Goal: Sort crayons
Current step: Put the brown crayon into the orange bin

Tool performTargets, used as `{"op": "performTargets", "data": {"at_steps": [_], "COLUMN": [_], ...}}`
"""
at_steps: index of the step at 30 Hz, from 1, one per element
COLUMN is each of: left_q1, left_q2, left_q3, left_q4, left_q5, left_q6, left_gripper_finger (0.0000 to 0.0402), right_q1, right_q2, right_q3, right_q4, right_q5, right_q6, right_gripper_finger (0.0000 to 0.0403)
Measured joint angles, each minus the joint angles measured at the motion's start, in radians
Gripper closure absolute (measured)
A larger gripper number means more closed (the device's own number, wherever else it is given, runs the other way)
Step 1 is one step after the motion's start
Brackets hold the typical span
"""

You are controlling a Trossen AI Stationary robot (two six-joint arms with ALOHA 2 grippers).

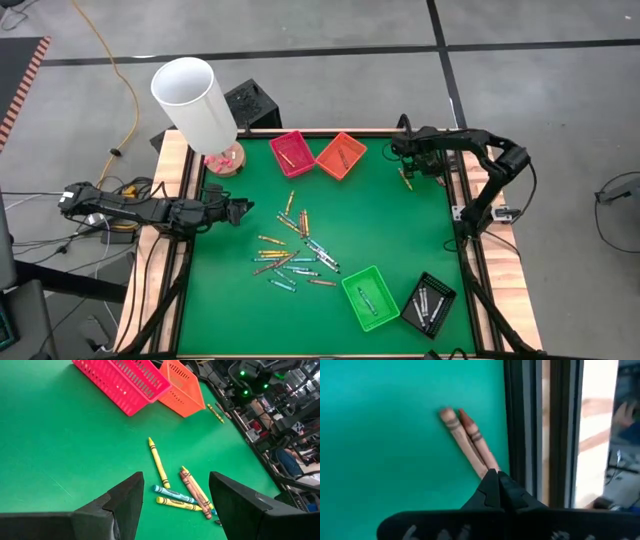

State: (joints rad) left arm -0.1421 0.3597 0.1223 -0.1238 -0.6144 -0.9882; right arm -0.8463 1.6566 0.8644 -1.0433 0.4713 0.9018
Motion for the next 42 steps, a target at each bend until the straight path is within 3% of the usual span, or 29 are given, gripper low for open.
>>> {"op": "performTargets", "data": {"at_steps": [10, 16, 22, 31, 42], "left_q1": [0.0, 0.0, 0.0, 0.0, 0.0], "left_q2": [0.0, 0.0, 0.0, 0.0, 0.0], "left_q3": [0.0, 0.0, 0.0, 0.0, 0.0], "left_q4": [0.0, 0.0, 0.0, 0.0, -0.001], "left_q5": [0.006, -0.009, -0.026, -0.075, -0.086], "left_q6": [0.01, 0.011, 0.011, 0.008, 0.019], "left_gripper_finger": [0.0186, 0.0186, 0.0186, 0.0186, 0.0186], "right_q1": [0.025, 0.081, 0.076, 0.023, -0.007], "right_q2": [-0.009, -0.096, -0.177, -0.108, -0.031], "right_q3": [-0.057, -0.057, -0.057, -0.088, -0.11], "right_q4": [0.117, 0.125, 0.072, 0.056, 0.102], "right_q5": [-0.027, -0.065, 0.024, 0.113, 0.145], "right_q6": [0.067, 0.069, 0.107, 0.203, 0.19], "right_gripper_finger": [0.0403, 0.0403, 0.0403, 0.0403, 0.0403]}}
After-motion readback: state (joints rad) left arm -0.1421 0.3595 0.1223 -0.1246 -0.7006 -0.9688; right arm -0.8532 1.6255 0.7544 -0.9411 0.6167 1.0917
